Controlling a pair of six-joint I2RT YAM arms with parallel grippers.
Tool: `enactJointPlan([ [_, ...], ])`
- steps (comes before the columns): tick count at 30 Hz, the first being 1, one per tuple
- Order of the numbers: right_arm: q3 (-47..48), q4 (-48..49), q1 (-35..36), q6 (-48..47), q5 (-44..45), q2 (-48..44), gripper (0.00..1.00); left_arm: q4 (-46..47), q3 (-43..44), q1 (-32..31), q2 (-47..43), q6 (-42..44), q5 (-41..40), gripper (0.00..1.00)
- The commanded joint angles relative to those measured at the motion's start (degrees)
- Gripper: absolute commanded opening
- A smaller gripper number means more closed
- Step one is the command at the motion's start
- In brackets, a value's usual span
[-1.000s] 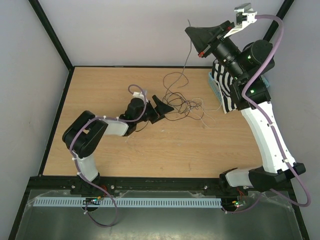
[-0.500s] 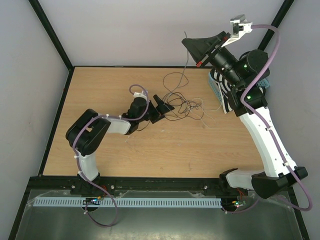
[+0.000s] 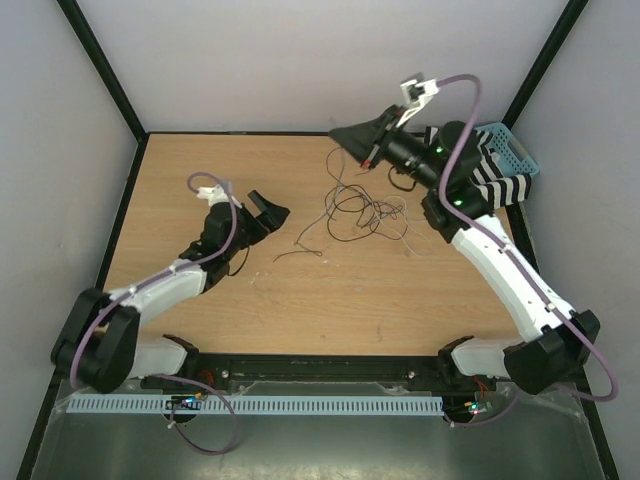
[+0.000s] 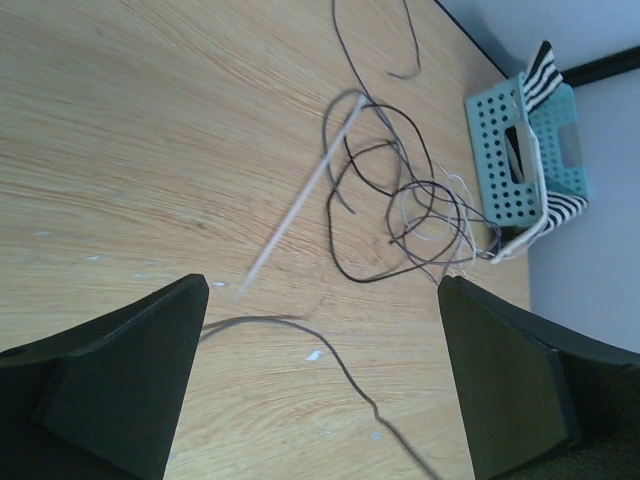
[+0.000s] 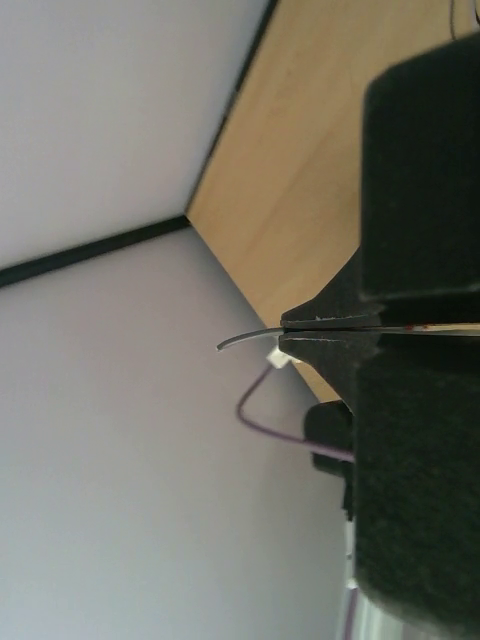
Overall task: Zip-tie the wires
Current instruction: Straighten the cable at the center of the board.
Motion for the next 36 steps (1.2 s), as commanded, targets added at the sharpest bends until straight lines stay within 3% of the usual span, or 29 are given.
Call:
enactJointPlan([
  [1, -3.76, 5.01, 4.89, 1.24, -0.02, 1.45, 0.0, -10.8, -2.08, 0.93, -8.36, 6.74, -9.32, 0.99],
  [7, -9.34, 4.37, 6.08, -0.61, 3.19, 2.26, 0.0, -21.67, -2.03, 3.06, -17.06, 11.96, -10.97, 0.99],
  [12, -11.58, 1.4, 6.06, -4.04, 6.58, 0.98, 0.0, -27.31, -1.77, 3.08, -17.21, 15.94, -5.02, 0.99],
  [20, -14.99, -2.56, 6.06, -7.39, 8.17, -2.05, 0.0, -28.97, 3.45, 2.44, -4.12, 23.24, 4.08, 0.99],
  [27, -16.65, -5.74, 6.08, -10.63, 10.01, -5.09, 0.0, -33.06, 13.45, -1.47, 7.54, 29.02, -0.66, 0.97],
  [36, -17.89, -7.75, 6.07, -12.36, 11.41, -6.78, 0.0, -37.64, 20.71, -6.42, 15.69, 33.27, -0.85, 0.9],
])
